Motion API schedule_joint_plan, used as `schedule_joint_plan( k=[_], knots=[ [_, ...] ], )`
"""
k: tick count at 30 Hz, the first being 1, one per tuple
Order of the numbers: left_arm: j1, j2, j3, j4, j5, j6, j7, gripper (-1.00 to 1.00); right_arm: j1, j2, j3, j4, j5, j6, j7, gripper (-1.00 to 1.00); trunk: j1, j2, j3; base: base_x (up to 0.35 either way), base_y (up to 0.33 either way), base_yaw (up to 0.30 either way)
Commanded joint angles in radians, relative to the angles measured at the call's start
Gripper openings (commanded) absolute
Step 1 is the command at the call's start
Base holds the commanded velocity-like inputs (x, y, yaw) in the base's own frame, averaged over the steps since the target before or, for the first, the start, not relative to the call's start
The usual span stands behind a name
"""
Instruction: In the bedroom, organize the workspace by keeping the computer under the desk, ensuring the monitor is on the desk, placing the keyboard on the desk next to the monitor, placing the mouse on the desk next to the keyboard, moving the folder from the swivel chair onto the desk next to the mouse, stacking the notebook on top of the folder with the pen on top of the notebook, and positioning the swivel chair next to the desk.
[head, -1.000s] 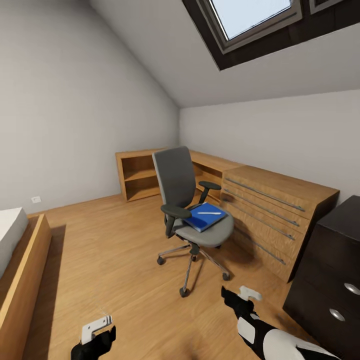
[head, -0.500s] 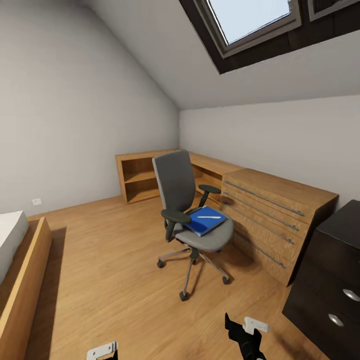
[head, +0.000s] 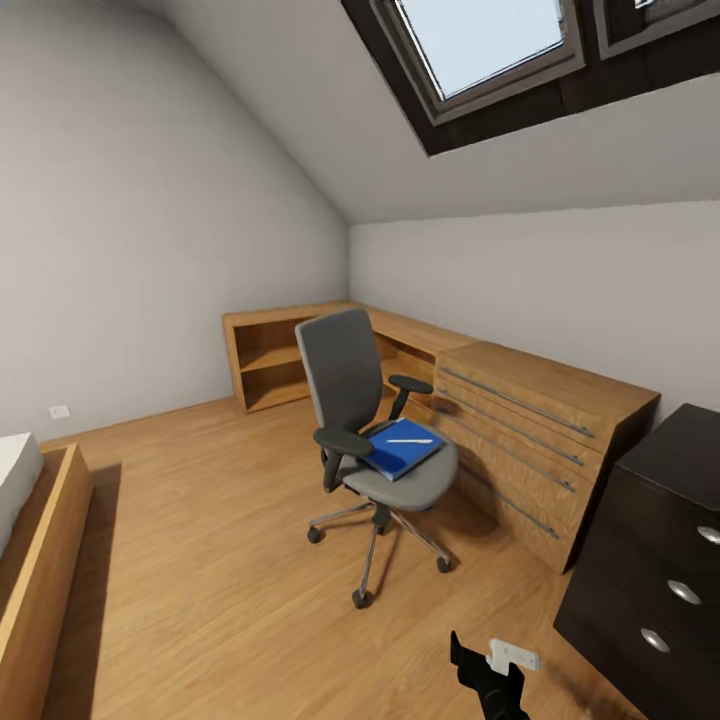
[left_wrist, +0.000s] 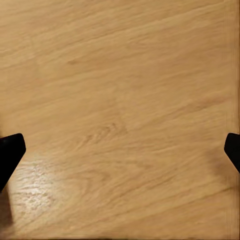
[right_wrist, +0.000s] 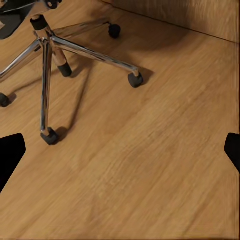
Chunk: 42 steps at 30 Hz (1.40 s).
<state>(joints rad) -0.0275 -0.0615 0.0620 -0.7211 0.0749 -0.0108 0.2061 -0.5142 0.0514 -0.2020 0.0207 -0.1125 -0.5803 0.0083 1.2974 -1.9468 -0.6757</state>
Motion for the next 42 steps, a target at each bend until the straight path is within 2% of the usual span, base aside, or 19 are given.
schedule_joint_plan(
  k=[1, 8, 20, 42],
  knots=[
    [0.0, 0.0, 0.001, 0.003, 0.008, -0.001, 0.001, 1.0, -0.001, 0.0, 0.004, 0.002, -0.01, -0.004, 0.001, 1.0, -0.004, 0.007, 0.002, 0.0, 0.0, -0.257],
    [0.0, -0.001, 0.001, 0.017, 0.01, -0.003, 0.002, 1.0, 0.0, 0.001, 0.004, 0.002, -0.01, -0.004, 0.001, 1.0, -0.031, 0.056, 0.024, -0.015, 0.0, -0.282],
    [0.0, 0.0, 0.001, 0.019, 0.011, -0.003, 0.002, 1.0, 0.0, 0.002, 0.004, 0.004, -0.012, -0.004, 0.001, 1.0, -0.077, 0.14, 0.062, -0.224, 0.0, -0.296],
    [0.0, 0.0, 0.001, 0.018, 0.012, -0.003, 0.003, 1.0, 0.0, 0.005, 0.004, 0.004, -0.012, -0.004, 0.001, 1.0, -0.161, 0.294, 0.131, -0.01, 0.0, -0.299]
  ],
)
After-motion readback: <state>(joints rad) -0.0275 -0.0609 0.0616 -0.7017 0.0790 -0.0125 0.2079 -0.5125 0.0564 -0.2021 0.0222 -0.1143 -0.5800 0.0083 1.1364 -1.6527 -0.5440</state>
